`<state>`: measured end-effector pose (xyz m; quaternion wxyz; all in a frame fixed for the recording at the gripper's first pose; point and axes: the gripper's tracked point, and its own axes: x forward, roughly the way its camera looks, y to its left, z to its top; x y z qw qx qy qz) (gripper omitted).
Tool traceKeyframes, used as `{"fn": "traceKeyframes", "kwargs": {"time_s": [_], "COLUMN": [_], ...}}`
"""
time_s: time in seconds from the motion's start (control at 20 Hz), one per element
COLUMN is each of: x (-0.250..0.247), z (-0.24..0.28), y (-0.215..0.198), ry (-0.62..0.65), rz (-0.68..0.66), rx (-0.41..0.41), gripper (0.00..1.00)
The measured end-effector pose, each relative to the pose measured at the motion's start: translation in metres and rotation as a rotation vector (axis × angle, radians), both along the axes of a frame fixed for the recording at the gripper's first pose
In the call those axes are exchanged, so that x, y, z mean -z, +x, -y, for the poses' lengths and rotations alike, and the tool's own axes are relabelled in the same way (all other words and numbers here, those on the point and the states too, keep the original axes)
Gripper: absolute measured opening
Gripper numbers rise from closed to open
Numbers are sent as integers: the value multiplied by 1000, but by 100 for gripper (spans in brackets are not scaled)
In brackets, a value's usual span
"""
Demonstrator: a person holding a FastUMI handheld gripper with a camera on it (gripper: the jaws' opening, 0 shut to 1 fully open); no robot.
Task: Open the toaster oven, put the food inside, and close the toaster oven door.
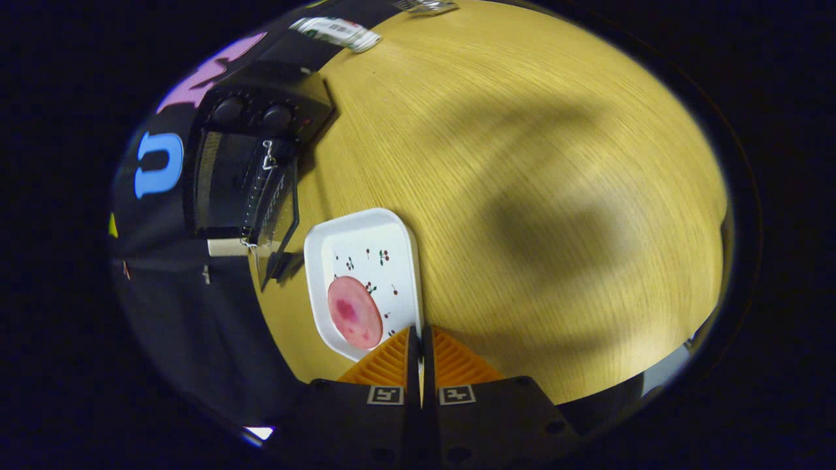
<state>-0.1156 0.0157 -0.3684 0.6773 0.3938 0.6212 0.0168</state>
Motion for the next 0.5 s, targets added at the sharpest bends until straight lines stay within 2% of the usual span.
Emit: {"fn": "traceKeyframes", "kwargs": {"time_s": [0.15,0.5], "x": [-11,-35], "z": [11,43], "y": [-1,2], "ry": [73,165], "rz": [16,114], "rx": [122,257], "gripper": [5,5]}}
